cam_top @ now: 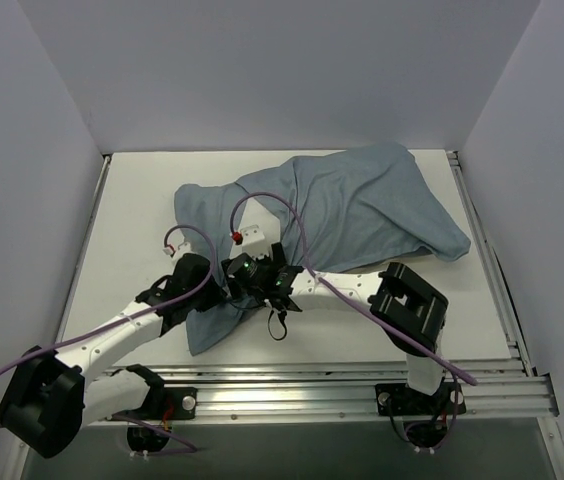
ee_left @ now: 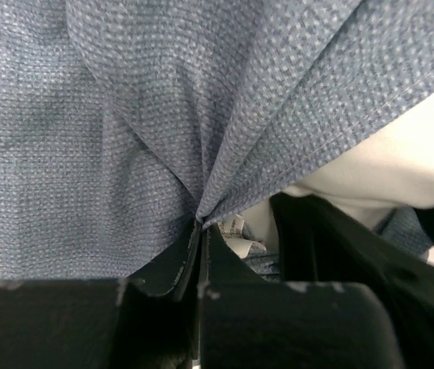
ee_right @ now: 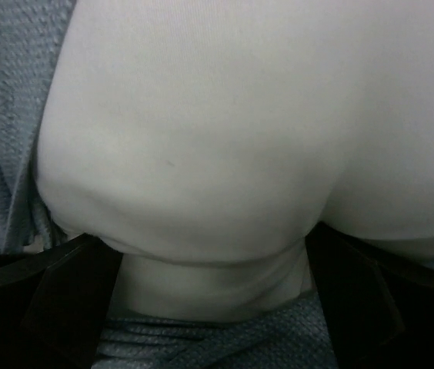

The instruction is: Remove the pillowcase from the pillow

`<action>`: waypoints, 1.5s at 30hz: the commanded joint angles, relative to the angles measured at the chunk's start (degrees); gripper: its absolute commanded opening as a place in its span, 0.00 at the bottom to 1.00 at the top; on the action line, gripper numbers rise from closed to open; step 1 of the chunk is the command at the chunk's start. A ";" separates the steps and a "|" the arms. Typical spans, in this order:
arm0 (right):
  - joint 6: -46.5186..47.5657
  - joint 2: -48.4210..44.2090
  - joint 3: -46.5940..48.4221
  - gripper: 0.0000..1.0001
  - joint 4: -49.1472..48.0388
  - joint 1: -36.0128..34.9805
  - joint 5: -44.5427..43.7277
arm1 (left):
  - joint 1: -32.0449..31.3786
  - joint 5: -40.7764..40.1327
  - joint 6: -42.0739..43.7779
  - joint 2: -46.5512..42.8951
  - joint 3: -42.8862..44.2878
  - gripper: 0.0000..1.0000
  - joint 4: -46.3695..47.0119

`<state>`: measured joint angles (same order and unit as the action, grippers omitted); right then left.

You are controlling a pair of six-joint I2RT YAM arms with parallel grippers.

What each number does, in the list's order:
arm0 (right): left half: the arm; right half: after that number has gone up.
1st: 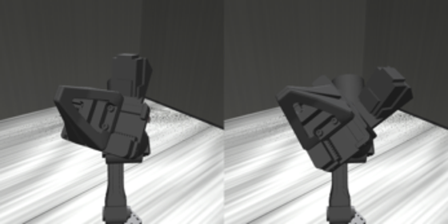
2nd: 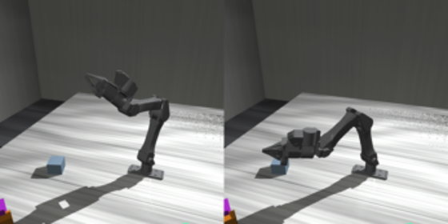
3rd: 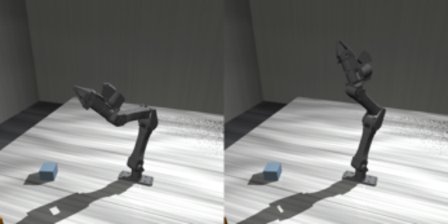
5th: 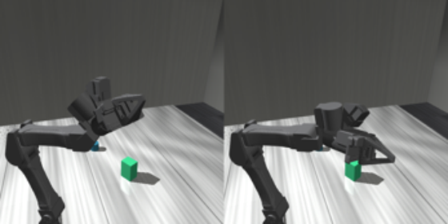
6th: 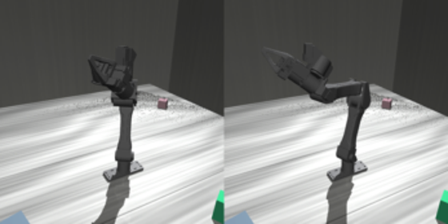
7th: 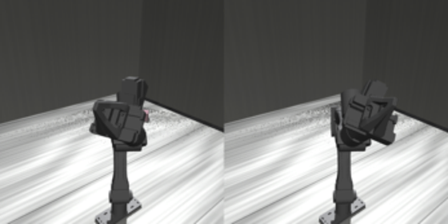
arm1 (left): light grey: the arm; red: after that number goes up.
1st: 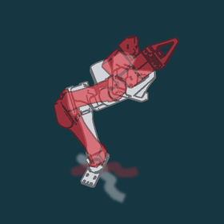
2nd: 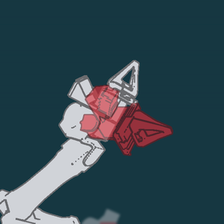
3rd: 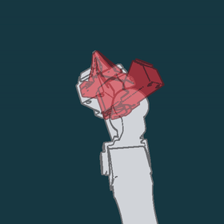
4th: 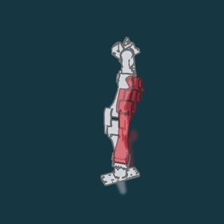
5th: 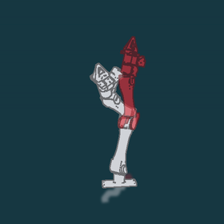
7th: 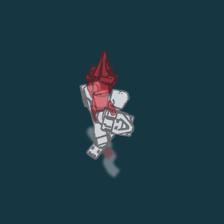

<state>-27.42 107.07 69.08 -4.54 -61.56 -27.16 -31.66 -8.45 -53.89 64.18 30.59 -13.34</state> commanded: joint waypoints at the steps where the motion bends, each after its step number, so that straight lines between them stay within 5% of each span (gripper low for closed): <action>1: -0.97 4.90 0.88 0.98 0.58 2.06 -1.93 | -0.16 1.15 -0.43 0.42 -1.23 0.02 -0.11; 4: -1.23 7.27 1.41 0.78 0.49 3.99 -1.85 | -0.16 1.24 -0.78 0.42 -2.02 0.02 0.95; 5: -1.32 7.45 1.41 0.51 0.49 4.60 -1.59 | -0.24 1.33 -0.78 0.42 -2.11 0.02 1.13; 8: -1.23 7.02 1.41 0.00 0.23 6.62 -0.54 | -0.16 1.15 -0.78 0.50 -2.20 0.02 1.57; 21: -2.46 -10.72 -1.05 0.00 -7.85 17.96 2.90 | -1.21 1.77 0.19 -1.34 -1.58 0.02 0.95; 45: -12.39 -14.16 11.43 0.00 -18.32 24.65 18.45 | -14.57 -5.52 -11.06 13.86 1.49 0.02 6.04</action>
<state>-36.07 98.13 73.80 -6.83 -39.44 -5.52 -44.21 -15.88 -62.33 75.33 33.74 2.57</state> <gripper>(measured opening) 0.080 0.035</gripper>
